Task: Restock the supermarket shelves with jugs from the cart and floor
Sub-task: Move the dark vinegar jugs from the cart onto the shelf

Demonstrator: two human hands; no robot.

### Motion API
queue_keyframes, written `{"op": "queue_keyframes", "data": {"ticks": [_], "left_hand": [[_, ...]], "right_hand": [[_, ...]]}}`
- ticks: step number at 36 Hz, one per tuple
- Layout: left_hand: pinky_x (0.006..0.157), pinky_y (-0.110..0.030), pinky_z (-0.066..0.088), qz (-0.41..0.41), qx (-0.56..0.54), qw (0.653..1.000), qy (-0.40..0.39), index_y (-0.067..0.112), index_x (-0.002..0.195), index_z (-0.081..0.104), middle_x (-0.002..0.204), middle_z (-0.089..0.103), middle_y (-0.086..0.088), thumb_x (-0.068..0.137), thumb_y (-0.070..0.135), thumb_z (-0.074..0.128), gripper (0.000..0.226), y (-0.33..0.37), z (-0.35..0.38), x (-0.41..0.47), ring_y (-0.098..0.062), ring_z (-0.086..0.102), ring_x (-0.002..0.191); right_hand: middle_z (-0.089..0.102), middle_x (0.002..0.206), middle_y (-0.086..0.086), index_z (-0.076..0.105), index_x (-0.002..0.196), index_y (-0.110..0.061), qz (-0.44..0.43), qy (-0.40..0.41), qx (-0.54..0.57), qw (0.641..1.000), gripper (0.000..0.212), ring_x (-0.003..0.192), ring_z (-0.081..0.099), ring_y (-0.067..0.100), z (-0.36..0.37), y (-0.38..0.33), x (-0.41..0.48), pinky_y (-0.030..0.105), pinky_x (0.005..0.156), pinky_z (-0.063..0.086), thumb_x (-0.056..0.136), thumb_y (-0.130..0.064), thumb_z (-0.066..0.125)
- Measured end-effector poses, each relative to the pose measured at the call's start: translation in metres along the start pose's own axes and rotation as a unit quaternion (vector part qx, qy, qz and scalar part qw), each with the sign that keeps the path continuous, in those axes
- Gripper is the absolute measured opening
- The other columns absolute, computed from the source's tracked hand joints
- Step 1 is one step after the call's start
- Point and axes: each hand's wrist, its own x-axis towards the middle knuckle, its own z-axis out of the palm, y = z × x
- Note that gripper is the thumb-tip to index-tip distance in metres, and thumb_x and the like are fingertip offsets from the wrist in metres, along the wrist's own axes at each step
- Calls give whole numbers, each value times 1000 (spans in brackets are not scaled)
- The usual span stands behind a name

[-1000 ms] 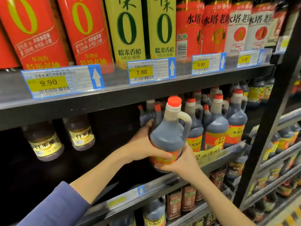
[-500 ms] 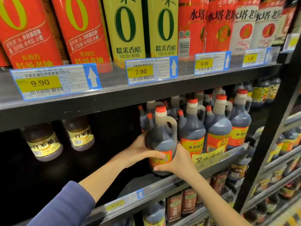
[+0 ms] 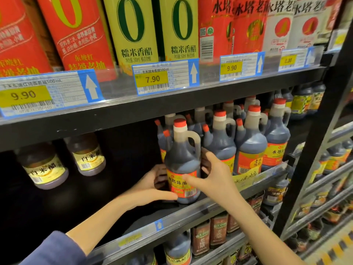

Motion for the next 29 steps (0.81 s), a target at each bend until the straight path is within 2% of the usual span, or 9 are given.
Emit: {"op": "queue_keyframes", "data": {"ticks": [3, 7, 10, 12, 17, 21, 25, 27, 29], "left_hand": [[102, -14, 40, -17, 54, 998, -39, 35, 116, 46, 124, 53, 18, 62, 20, 87, 70, -5, 4, -2, 11, 52, 114], [104, -21, 41, -13, 90, 996, -20, 38, 120, 46, 129, 57, 12, 57, 43, 83, 74, -4, 12, 3, 0, 53, 120], [96, -11, 42, -4, 116, 993, -14, 36, 120, 45, 122, 58, 16, 67, 31, 84, 66, -4, 14, 4, 5, 53, 113], [92, -9, 42, -1, 123, 992, -5, 34, 121, 46, 116, 57, 18, 70, 25, 84, 65, -6, 16, 6, 6, 54, 109], [88, -11, 48, 3, 126, 992, 26, 29, 122, 48, 112, 60, 16, 68, 26, 85, 66, -8, 22, 5, 10, 56, 100], [96, -28, 50, 2, 111, 993, 46, 25, 124, 50, 122, 63, 7, 58, 47, 83, 77, -8, 26, 1, -2, 61, 109], [96, -27, 51, 5, 126, 989, 74, 29, 118, 50, 117, 64, 10, 64, 31, 87, 65, -8, 31, 0, 1, 61, 106], [92, -19, 50, 8, 138, 986, 94, 29, 117, 51, 115, 64, 10, 63, 29, 88, 65, -6, 34, 1, 4, 60, 101], [93, -25, 51, 0, 155, 981, 118, 25, 120, 53, 117, 66, 7, 57, 40, 88, 74, -4, 37, 2, -4, 61, 105]], "right_hand": [[68, 98, -5, 61, 109, -18, -6, 34, -38, 999, 56, 95, 62, 8, -1, -6, 7, 28, 79, 53, 64, -44, 82], [64, 85, 1, 64, 91, -9, -20, 65, -124, 990, 63, 86, 60, 15, 1, -3, 15, 33, 71, 49, 57, -60, 78], [68, 88, 4, 68, 95, -8, -29, 45, -119, 991, 72, 89, 63, 18, -3, -1, 18, 40, 75, 52, 53, -67, 71], [70, 88, 5, 68, 94, -7, -35, 26, -124, 991, 69, 87, 64, 18, -7, -1, 21, 39, 74, 52, 54, -64, 74], [64, 65, 3, 68, 78, -4, -28, -26, -151, 988, 57, 62, 56, 8, -21, -10, 32, 27, 52, 44, 56, -54, 81], [40, 49, 1, 42, 53, -10, -24, -17, -224, 974, 63, 53, 37, 12, -23, -13, 36, 26, 47, 27, 54, -59, 81], [62, 54, 11, 61, 57, -2, -18, 6, -210, 978, 72, 59, 62, 23, -23, -7, 34, 39, 54, 46, 47, -72, 70], [64, 52, 10, 60, 53, -4, -15, 24, -184, 983, 64, 55, 64, 21, -24, -5, 30, 43, 57, 50, 50, -66, 75], [64, 52, 9, 60, 53, -5, -14, 33, -151, 988, 54, 54, 64, 22, -25, -4, 25, 44, 57, 52, 55, -54, 82]]}}
